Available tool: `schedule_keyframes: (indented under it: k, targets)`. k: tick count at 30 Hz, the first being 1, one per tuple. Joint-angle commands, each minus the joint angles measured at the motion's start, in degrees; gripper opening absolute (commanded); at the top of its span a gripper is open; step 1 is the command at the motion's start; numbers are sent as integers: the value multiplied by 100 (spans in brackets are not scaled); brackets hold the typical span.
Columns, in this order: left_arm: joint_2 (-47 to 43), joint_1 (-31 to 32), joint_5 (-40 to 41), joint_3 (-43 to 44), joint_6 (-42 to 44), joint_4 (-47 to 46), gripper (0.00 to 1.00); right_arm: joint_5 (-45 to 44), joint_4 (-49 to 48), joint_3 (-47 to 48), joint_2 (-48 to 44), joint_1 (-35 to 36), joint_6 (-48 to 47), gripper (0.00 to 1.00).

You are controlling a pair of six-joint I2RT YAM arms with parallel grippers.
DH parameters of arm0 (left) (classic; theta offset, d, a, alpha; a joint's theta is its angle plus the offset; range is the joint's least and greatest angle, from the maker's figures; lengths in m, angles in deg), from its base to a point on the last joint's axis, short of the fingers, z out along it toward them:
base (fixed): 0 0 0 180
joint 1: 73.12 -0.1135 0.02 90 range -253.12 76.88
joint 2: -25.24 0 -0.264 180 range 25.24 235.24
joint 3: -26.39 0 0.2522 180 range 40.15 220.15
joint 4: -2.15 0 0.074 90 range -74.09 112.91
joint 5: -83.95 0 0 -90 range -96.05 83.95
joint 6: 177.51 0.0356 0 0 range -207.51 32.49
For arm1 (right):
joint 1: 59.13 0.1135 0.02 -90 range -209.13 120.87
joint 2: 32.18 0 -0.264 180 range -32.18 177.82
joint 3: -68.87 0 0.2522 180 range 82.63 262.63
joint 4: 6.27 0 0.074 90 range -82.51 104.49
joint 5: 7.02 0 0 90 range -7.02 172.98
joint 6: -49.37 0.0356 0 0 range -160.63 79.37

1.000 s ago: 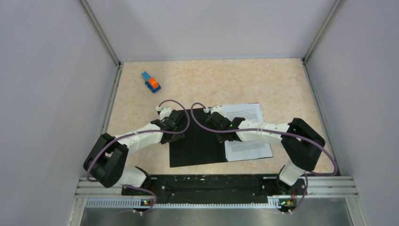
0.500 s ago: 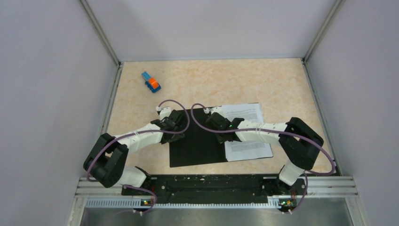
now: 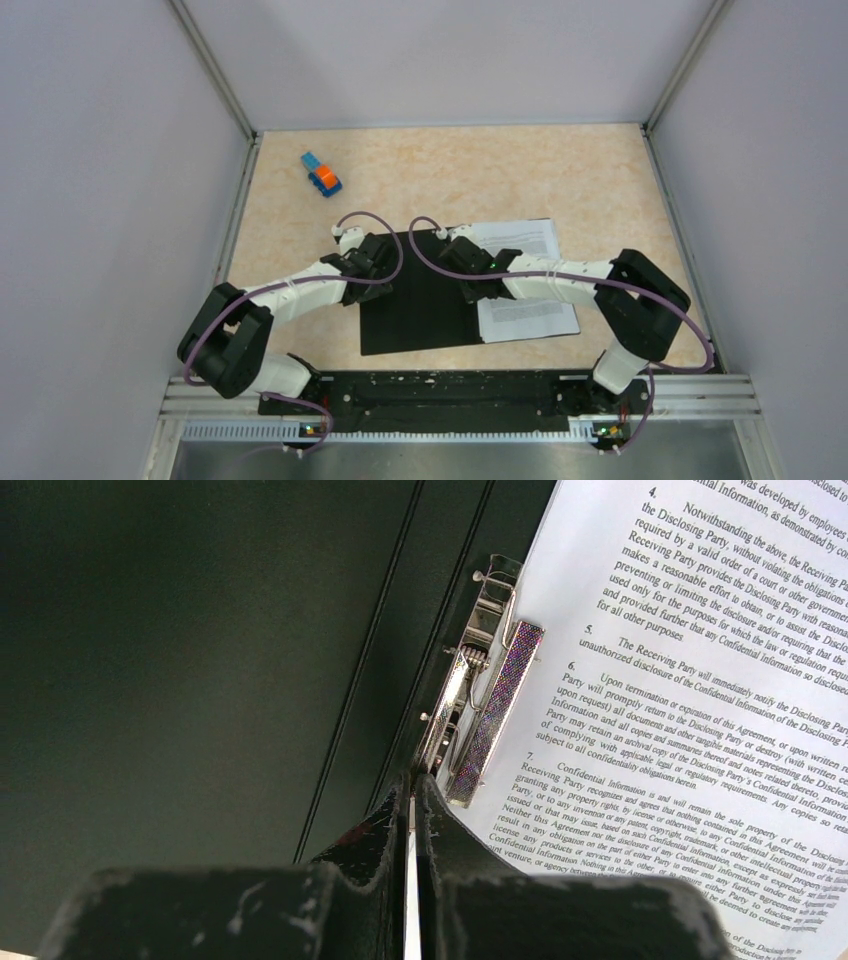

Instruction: Put the files into the folder

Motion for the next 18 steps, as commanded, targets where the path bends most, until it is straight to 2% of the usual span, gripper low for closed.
schedule_keyframes:
  k: [1,13,18]
  targets:
    - [336,-13,-510,-209,-230,-308,69,1301,-508,-464,654,-36,408,0]
    - [424,-11,-646,-215,-202,-438,68,1355,-674,-499,767,-67,661,0]
    - [428,-8,-673,-274,-238,-494,67,1056,-533,-456,894,-22,677,0]
